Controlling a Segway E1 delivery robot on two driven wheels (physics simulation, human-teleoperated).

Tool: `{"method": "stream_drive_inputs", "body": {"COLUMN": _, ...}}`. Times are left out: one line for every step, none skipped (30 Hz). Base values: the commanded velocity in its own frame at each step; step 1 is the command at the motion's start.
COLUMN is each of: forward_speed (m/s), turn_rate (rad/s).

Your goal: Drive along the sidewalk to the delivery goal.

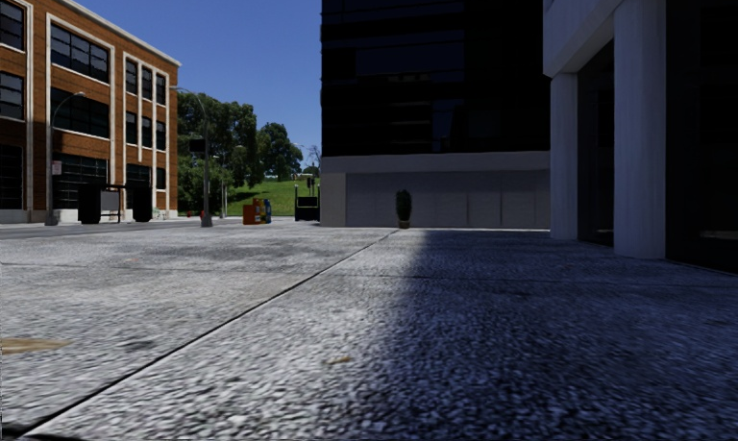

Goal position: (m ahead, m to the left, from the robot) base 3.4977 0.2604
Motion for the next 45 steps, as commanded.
{"method": "stream_drive_inputs", "body": {"forward_speed": 2.00, "turn_rate": 0.00}}
{"method": "stream_drive_inputs", "body": {"forward_speed": 2.00, "turn_rate": 0.00}}
{"method": "stream_drive_inputs", "body": {"forward_speed": 2.00, "turn_rate": 0.00}}
{"method": "stream_drive_inputs", "body": {"forward_speed": 2.00, "turn_rate": 0.00}}
{"method": "stream_drive_inputs", "body": {"forward_speed": 2.00, "turn_rate": 0.00}}
{"method": "stream_drive_inputs", "body": {"forward_speed": 2.00, "turn_rate": 0.00}}
{"method": "stream_drive_inputs", "body": {"forward_speed": 2.00, "turn_rate": 0.00}}
{"method": "stream_drive_inputs", "body": {"forward_speed": 2.00, "turn_rate": 0.00}}
{"method": "stream_drive_inputs", "body": {"forward_speed": 2.00, "turn_rate": 0.00}}
{"method": "stream_drive_inputs", "body": {"forward_speed": 2.00, "turn_rate": 0.00}}
{"method": "stream_drive_inputs", "body": {"forward_speed": 2.00, "turn_rate": 0.00}}
{"method": "stream_drive_inputs", "body": {"forward_speed": 2.00, "turn_rate": 0.00}}
{"method": "stream_drive_inputs", "body": {"forward_speed": 2.00, "turn_rate": 0.00}}
{"method": "stream_drive_inputs", "body": {"forward_speed": 2.00, "turn_rate": 0.00}}
{"method": "stream_drive_inputs", "body": {"forward_speed": 2.00, "turn_rate": 0.00}}
{"method": "stream_drive_inputs", "body": {"forward_speed": 2.00, "turn_rate": 0.00}}
{"method": "stream_drive_inputs", "body": {"forward_speed": 2.00, "turn_rate": 0.00}}
{"method": "stream_drive_inputs", "body": {"forward_speed": 2.00, "turn_rate": 0.00}}
{"method": "stream_drive_inputs", "body": {"forward_speed": 2.00, "turn_rate": 0.00}}
{"method": "stream_drive_inputs", "body": {"forward_speed": 2.00, "turn_rate": 0.00}}
{"method": "stream_drive_inputs", "body": {"forward_speed": 2.00, "turn_rate": 0.00}}
{"method": "stream_drive_inputs", "body": {"forward_speed": 2.00, "turn_rate": 0.00}}
{"method": "stream_drive_inputs", "body": {"forward_speed": 2.00, "turn_rate": 0.00}}
{"method": "stream_drive_inputs", "body": {"forward_speed": 2.00, "turn_rate": 0.00}}
{"method": "stream_drive_inputs", "body": {"forward_speed": 2.00, "turn_rate": 0.00}}
{"method": "stream_drive_inputs", "body": {"forward_speed": 2.00, "turn_rate": 0.00}}
{"method": "stream_drive_inputs", "body": {"forward_speed": 2.00, "turn_rate": 0.00}}
{"method": "stream_drive_inputs", "body": {"forward_speed": 2.00, "turn_rate": 0.00}}
{"method": "stream_drive_inputs", "body": {"forward_speed": 2.00, "turn_rate": 0.00}}
{"method": "stream_drive_inputs", "body": {"forward_speed": 2.00, "turn_rate": 0.00}}
{"method": "stream_drive_inputs", "body": {"forward_speed": 2.00, "turn_rate": 0.00}}
{"method": "stream_drive_inputs", "body": {"forward_speed": 2.00, "turn_rate": 0.00}}
{"method": "stream_drive_inputs", "body": {"forward_speed": 2.00, "turn_rate": 0.00}}
{"method": "stream_drive_inputs", "body": {"forward_speed": 2.00, "turn_rate": 0.00}}
{"method": "stream_drive_inputs", "body": {"forward_speed": 1.98, "turn_rate": 0.00}}
{"method": "stream_drive_inputs", "body": {"forward_speed": 1.98, "turn_rate": 0.00}}
{"method": "stream_drive_inputs", "body": {"forward_speed": 1.75, "turn_rate": 0.00}}
{"method": "stream_drive_inputs", "body": {"forward_speed": 1.53, "turn_rate": 0.00}}
{"method": "stream_drive_inputs", "body": {"forward_speed": 1.42, "turn_rate": 0.00}}
{"method": "stream_drive_inputs", "body": {"forward_speed": 1.40, "turn_rate": 0.00}}
{"method": "stream_drive_inputs", "body": {"forward_speed": 1.40, "turn_rate": 0.00}}
{"method": "stream_drive_inputs", "body": {"forward_speed": 1.37, "turn_rate": 0.00}}
{"method": "stream_drive_inputs", "body": {"forward_speed": 1.32, "turn_rate": 0.00}}
{"method": "stream_drive_inputs", "body": {"forward_speed": 1.24, "turn_rate": 0.00}}
{"method": "stream_drive_inputs", "body": {"forward_speed": 1.06, "turn_rate": 0.00}}
